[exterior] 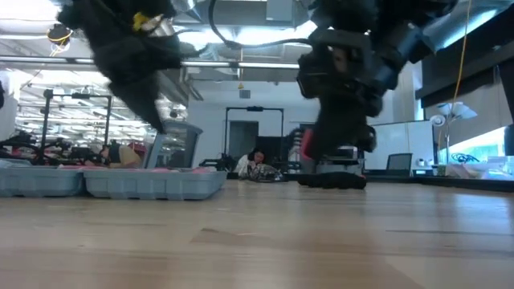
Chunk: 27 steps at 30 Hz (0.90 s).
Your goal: Prefit tool cases
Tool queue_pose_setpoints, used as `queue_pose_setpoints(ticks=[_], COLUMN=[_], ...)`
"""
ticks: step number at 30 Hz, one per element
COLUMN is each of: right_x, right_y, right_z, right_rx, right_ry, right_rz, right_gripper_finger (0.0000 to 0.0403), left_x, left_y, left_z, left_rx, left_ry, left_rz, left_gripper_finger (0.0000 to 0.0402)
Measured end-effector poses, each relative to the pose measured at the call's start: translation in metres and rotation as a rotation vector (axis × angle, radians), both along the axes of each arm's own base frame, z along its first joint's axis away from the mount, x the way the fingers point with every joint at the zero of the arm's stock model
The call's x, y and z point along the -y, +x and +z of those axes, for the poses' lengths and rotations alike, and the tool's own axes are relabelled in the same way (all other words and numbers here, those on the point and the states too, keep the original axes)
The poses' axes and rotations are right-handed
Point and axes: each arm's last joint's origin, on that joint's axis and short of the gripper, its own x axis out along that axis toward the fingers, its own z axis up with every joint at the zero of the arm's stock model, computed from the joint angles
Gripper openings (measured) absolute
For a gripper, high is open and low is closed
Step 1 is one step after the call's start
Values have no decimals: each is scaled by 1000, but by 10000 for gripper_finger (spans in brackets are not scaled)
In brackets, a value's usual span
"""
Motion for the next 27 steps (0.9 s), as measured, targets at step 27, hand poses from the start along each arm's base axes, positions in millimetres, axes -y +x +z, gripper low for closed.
queue_pose_setpoints(ticks=[27], right_x=[28], right_y=[10], right_z=[17], right_rx=[158], right_ry=[25], right_rz=[-77], right_gripper_finger=[12], left_x=[20], left_y=[-65], left_z=[-42], left_rx=[-437], left_ry=[-271], left_rz=[722], left_gripper_finger=[0])
